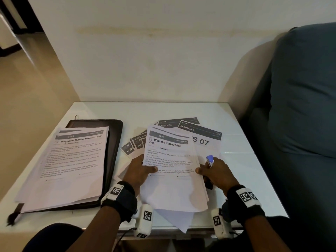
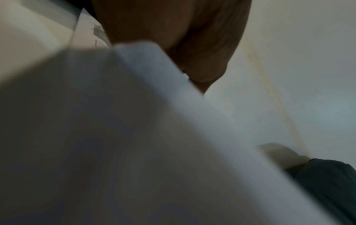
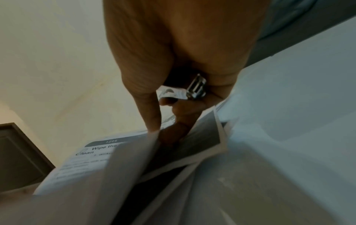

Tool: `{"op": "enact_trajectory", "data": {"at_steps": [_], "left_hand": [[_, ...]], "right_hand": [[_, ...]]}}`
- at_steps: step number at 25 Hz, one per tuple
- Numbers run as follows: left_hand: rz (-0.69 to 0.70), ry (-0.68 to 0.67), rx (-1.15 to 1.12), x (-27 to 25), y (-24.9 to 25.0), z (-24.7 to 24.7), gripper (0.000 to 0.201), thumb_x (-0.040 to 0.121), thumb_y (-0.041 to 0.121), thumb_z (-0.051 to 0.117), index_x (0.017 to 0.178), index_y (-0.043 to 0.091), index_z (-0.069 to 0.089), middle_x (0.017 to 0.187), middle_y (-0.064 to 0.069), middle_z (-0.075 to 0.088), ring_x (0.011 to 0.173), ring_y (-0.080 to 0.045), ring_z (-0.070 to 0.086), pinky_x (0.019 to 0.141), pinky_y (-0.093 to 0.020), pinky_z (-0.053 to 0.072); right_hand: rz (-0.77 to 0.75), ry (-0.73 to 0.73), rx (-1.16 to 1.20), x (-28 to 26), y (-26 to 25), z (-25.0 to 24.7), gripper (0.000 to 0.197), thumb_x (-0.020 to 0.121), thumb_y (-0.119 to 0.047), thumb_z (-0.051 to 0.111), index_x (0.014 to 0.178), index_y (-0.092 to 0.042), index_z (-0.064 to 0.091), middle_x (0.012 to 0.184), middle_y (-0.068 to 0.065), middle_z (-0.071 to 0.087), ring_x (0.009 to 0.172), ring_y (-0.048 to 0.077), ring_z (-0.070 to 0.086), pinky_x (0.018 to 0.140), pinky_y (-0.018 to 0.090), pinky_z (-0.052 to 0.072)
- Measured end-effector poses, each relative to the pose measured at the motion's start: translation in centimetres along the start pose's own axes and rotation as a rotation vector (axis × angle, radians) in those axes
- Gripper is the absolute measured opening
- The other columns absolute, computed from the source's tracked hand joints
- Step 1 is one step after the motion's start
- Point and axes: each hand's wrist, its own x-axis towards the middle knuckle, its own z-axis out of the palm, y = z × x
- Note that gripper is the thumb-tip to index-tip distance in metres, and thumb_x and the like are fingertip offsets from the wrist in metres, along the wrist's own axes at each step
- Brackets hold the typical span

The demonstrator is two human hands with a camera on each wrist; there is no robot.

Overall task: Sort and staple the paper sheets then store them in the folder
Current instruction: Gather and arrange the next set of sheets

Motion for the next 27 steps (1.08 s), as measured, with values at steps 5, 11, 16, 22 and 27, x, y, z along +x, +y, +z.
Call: {"op": "enact_trajectory", "data": {"at_steps": [5, 11, 16, 22, 27], "left_hand": [[0.174, 0.092, 0.037, -0.3, 2.6, 0.8, 0.042, 0.089, 0.002, 0.074, 0.123, 0.026, 0.069, 0.118, 0.010, 0.076, 0.111, -0.015, 0.071, 0.100, -0.047, 0.056], [0.430, 0.178, 0.000, -1.3, 7.1, 2.7, 0.040, 0.092, 0.018, 0.076, 0.128, 0.029, 0.062, 0.120, 0.015, 0.072, 0.112, -0.008, 0.067, 0.091, -0.029, 0.058], [0.425, 0.114, 0.005, -1.2, 6.2, 5.1, 0.045, 0.096, 0.015, 0.071, 0.134, 0.027, 0.053, 0.124, 0.013, 0.068, 0.115, -0.003, 0.064, 0.094, -0.027, 0.059], [0.378, 0.107, 0.017, -0.7, 5.6, 6.2, 0.044, 0.100, 0.019, 0.065, 0.137, 0.032, 0.047, 0.128, 0.018, 0.064, 0.121, -0.002, 0.060, 0.100, -0.028, 0.053], [0.421, 0.181, 0.042, -1.3, 6.5, 4.7, 0.021, 0.102, 0.020, 0.061, 0.122, 0.023, 0.054, 0.119, 0.008, 0.068, 0.111, -0.009, 0.065, 0.088, -0.029, 0.058]], "right_hand": [[-0.131, 0.129, 0.189, -0.8, -1.6, -0.4, 0.021, 0.078, -0.011, 0.077, 0.090, -0.007, 0.061, 0.090, 0.000, 0.076, 0.089, 0.026, 0.074, 0.080, 0.046, 0.061], [-0.311, 0.244, 0.505, -3.7, -4.7, -2.5, 0.022, 0.091, 0.006, 0.062, 0.110, -0.005, 0.062, 0.100, -0.004, 0.078, 0.082, 0.014, 0.071, 0.055, 0.017, 0.052], [-0.344, 0.188, 0.523, -4.7, -4.7, -2.2, 0.039, 0.083, 0.001, 0.068, 0.112, -0.024, 0.059, 0.097, -0.010, 0.073, 0.094, 0.019, 0.066, 0.060, 0.024, 0.059], [-0.349, 0.195, 0.494, -4.2, -4.8, -1.3, 0.038, 0.080, -0.007, 0.067, 0.111, -0.026, 0.053, 0.107, -0.002, 0.064, 0.103, 0.017, 0.061, 0.065, 0.021, 0.055], [-0.362, 0.243, 0.502, -4.0, -5.0, -1.1, 0.021, 0.092, -0.014, 0.072, 0.103, -0.023, 0.056, 0.094, -0.012, 0.072, 0.081, 0.007, 0.069, 0.057, 0.020, 0.054]]}}
